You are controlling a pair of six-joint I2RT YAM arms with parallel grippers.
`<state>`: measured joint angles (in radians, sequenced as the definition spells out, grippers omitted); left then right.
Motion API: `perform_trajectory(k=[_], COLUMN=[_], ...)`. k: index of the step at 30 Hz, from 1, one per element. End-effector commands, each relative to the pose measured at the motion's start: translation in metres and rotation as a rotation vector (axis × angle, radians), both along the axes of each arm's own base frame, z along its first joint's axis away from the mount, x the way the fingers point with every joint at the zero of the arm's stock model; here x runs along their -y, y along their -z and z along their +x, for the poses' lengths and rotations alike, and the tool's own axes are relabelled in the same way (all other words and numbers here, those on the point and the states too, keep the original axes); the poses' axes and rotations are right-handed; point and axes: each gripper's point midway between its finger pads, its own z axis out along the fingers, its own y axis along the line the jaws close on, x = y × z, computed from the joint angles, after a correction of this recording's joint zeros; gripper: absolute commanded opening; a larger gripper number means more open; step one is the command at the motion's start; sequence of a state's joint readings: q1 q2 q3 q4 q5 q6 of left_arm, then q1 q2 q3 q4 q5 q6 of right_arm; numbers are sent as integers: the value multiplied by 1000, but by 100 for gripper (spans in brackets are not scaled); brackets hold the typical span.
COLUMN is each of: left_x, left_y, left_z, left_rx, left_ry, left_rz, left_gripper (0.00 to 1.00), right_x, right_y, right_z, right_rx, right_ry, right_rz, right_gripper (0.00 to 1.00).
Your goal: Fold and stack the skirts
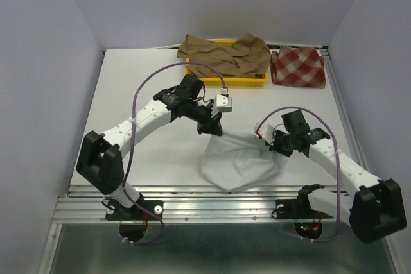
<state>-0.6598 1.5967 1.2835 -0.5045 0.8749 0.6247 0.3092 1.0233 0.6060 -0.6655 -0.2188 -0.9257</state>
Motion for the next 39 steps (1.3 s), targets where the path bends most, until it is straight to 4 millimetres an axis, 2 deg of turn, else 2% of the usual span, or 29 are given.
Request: perform_trajectory(k=[1,3,4,5,6,8,10,11,12,16,21,22,24,25,26,27,28,29,33,36,39], left_x=[-26,-32,-34,-42,-43,-51,-56,-61,-61,-68,-66,-68,-68,-67,-68,-69,-70,-71,-75,-77,-78], left_y=[11,13,15,17,15,17,23,26,29,45,63,65,69,68,70,70,72,73,81,91,95], left_z=[-31,-27,-21,-11,-2,15,25,34,36,55,64,67,71,75,77,81,83,86,98,104,107], left_rx=[-201,-271,-279,-301,-307,-328,-377,-385,-398,-436,-486,-492,-506,-509,-510,-509,-511,-510,-536,-564,-585], left_ry=[6,-42,-63,-107,-144,-206,-260,-294,-304,-365,-384,-394,-410,-422,-432,-444,-457,-467,-526,-568,-587], left_rz=[7,-9,-23,-37,-58,-93,-96,-101,-99,-104,-81,-77,-77,-83,-79,-82,-77,-75,-75,-63,-64], left_gripper=[0,0,0,0,0,0,0,0,0,0,0,0,0,0,0,0,0,0,0,0,0], right_x=[-27,-32,-37,-34,-32,-19,-8,2,1,23,14,11,10,12,13,16,19,21,25,21,14], right_y=[-34,-42,-57,-59,-65,-79,-87,-87,-87,-77,-68,-60,-50,-39,-38,-25,-21,-25,-16,-11,-13], right_z=[54,66,76,82,87,98,102,104,103,101,102,99,94,86,83,72,68,68,52,43,44], right_rx=[117,110,121,112,118,150,156,152,141,58,-2,-21,-30,-40,-26,-38,-28,16,32,35,50], right_ry=[21,70,118,156,189,245,275,305,303,390,323,286,253,223,202,184,182,174,134,95,59], right_rz=[100,133,169,175,188,199,200,197,198,232,316,320,308,284,273,244,230,220,184,194,225], right_gripper=[9,20,37,48,65,75,79,79,79,66,51,47,46,46,45,45,45,44,43,45,47])
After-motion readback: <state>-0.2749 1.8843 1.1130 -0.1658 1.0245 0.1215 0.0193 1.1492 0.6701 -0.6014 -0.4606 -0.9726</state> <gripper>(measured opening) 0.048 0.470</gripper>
